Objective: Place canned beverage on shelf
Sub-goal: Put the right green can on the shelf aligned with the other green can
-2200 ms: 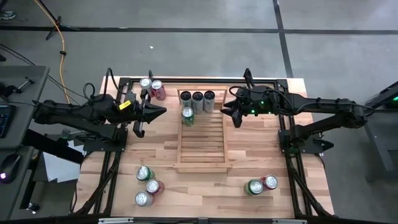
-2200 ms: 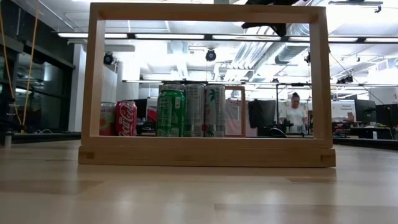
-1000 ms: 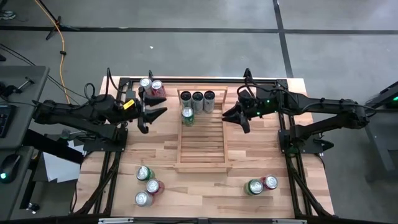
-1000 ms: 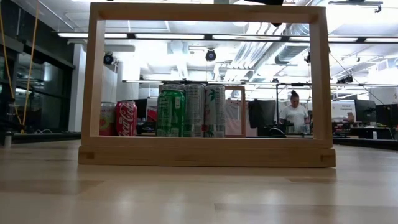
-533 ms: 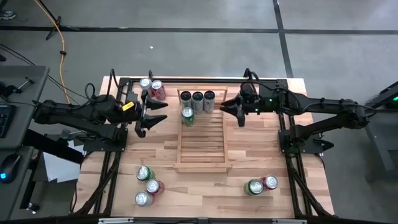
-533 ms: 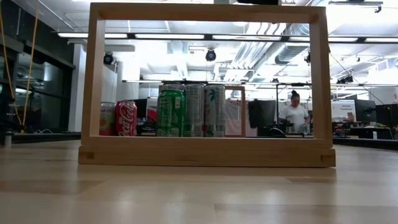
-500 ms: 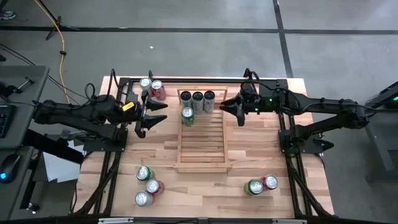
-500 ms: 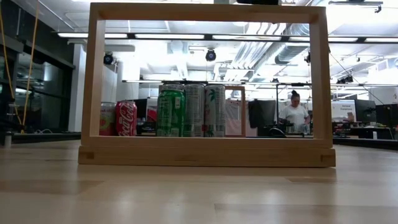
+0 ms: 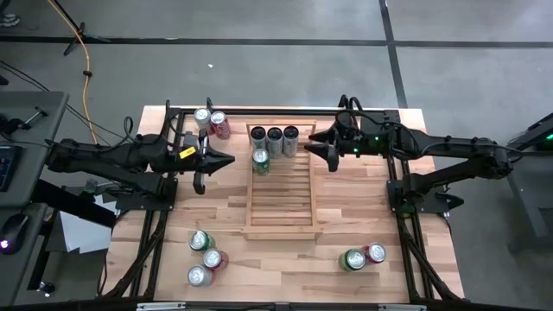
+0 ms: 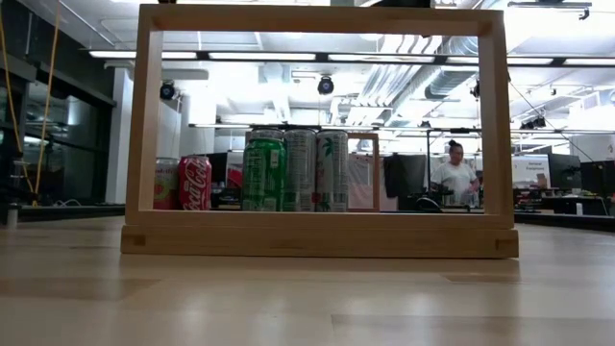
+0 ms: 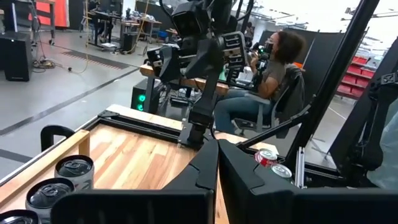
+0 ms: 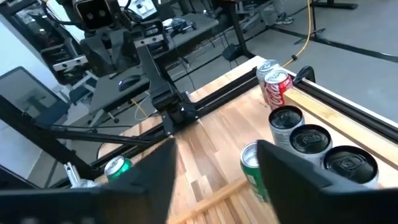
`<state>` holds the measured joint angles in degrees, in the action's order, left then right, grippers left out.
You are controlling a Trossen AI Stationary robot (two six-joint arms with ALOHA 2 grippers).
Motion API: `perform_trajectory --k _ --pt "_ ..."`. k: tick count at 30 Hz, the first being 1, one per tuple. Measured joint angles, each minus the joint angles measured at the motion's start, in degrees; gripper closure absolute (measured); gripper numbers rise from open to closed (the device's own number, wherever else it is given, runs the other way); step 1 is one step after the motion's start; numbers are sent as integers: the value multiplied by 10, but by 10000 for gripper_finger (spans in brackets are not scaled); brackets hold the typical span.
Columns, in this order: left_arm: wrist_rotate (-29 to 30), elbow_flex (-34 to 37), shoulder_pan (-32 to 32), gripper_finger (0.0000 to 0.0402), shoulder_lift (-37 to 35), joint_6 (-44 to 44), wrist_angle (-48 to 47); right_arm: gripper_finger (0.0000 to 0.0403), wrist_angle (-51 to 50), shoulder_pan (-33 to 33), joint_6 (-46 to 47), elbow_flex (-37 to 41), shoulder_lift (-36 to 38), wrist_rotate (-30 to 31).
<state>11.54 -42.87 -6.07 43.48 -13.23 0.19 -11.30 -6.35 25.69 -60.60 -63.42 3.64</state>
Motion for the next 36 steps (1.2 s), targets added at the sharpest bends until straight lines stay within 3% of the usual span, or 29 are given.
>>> perform_trajectory --k 5,9,16,20,23,27,36 --pt "2 0 0 401 0 0 0 98 36 5 -7 0 -1 -21" --pt "7 0 0 401 0 -1 0 54 66 24 -82 0 -5 -25" --pt "18 0 0 401 0 -2 -17 42 26 74 -140 -52 -7 -37" --pt "29 0 0 401 0 -2 -35 42 -147 134 -139 -148 -14 -4" --pt "43 0 0 401 0 -2 -44 42 -312 189 -77 -223 -36 35" --pt "48 0 0 401 0 -2 -50 43 -456 270 67 -273 -82 38" --pt "65 0 0 401 0 -17 -51 43 -555 442 240 -276 -212 19"
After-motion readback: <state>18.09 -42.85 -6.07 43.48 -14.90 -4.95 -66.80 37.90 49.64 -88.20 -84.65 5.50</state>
